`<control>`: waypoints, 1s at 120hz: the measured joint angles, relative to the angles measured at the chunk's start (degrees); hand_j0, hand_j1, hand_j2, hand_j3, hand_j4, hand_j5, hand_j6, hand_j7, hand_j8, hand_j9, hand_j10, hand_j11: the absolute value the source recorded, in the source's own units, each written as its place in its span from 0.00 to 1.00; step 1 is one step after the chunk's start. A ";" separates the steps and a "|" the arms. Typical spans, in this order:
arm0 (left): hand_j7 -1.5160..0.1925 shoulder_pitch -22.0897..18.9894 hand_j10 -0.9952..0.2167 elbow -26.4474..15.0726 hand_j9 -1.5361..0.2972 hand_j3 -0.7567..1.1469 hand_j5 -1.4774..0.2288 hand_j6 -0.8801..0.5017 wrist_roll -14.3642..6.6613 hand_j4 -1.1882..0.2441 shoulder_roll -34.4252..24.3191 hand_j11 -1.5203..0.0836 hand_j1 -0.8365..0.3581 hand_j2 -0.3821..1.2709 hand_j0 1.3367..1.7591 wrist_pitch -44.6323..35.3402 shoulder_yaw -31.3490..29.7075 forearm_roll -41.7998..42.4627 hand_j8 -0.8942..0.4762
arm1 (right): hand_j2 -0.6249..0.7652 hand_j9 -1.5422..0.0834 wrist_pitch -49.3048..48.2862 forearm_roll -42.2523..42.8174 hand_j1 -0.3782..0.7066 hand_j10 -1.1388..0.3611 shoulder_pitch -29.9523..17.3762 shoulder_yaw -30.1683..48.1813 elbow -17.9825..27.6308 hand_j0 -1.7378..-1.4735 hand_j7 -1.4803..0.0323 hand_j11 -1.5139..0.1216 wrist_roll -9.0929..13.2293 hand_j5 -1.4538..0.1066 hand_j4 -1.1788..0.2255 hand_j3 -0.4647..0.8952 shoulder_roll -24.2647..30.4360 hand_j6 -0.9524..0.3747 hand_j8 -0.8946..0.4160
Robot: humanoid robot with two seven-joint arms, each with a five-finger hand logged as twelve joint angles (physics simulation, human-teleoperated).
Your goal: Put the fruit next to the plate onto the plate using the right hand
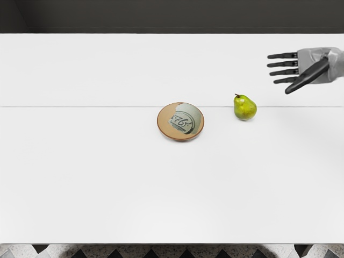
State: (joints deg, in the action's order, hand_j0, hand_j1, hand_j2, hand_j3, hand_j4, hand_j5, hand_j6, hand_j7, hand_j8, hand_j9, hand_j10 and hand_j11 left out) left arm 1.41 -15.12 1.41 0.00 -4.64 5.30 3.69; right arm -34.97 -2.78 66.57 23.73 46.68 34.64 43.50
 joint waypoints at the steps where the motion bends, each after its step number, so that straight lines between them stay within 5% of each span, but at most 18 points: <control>1: 0.89 0.00 0.82 0.00 0.84 0.40 0.87 0.64 0.00 0.83 0.00 0.95 0.99 0.23 0.76 0.00 0.01 0.00 0.65 | 0.45 0.93 0.00 0.06 0.05 0.75 0.07 -0.01 0.05 0.30 0.96 0.91 0.03 0.92 0.83 0.34 -0.02 0.70 0.67; 26: 0.89 0.00 0.82 0.00 0.84 0.40 0.87 0.64 0.00 0.83 0.00 0.95 0.99 0.23 0.76 0.01 0.01 -0.01 0.65 | 0.45 0.93 -0.06 4.34 0.05 0.75 4.54 -2.11 -0.87 0.30 0.96 0.91 0.31 0.92 0.83 0.34 -3.42 0.71 0.67; 43: 0.89 0.00 0.82 0.00 0.84 0.40 0.87 0.64 0.00 0.83 0.00 0.95 0.99 0.23 0.76 0.02 0.00 0.00 0.65 | 0.45 0.93 0.73 10.76 0.05 0.75 19.28 -21.84 0.90 0.30 0.96 0.91 0.35 0.92 0.83 0.34 -10.59 0.70 0.67; 59: 0.89 0.00 0.82 0.00 0.84 0.40 0.87 0.64 0.00 0.83 0.00 0.95 0.99 0.23 0.76 0.00 -0.01 0.00 0.65 | 0.45 0.93 16.92 14.25 0.05 0.75 24.94 -35.89 5.57 0.30 0.96 0.91 0.36 0.92 0.82 0.34 -18.09 0.70 0.67; 81: 0.89 0.00 0.82 0.00 0.84 0.40 0.87 0.64 0.00 0.83 0.00 0.95 0.99 0.23 0.76 -0.01 0.00 0.00 0.65 | 0.45 0.93 31.77 15.72 0.05 0.74 25.38 -45.18 6.28 0.30 0.96 0.91 0.36 0.91 0.82 0.34 -25.48 0.70 0.66; 120: 0.89 0.00 0.82 0.00 0.84 0.40 0.87 0.64 0.00 0.83 0.00 0.95 0.99 0.23 0.76 -0.01 0.00 0.00 0.65 | 0.45 0.93 38.67 18.67 0.06 0.74 18.33 -48.91 -2.12 0.30 0.95 0.90 0.36 0.91 0.82 0.34 -32.63 0.69 0.66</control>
State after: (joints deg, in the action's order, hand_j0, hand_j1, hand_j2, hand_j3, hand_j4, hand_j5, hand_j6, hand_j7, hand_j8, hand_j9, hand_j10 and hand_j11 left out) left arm 1.41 -15.12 1.41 0.00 -4.65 5.30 3.69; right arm 3.70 15.89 84.89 -25.19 44.56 35.00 10.87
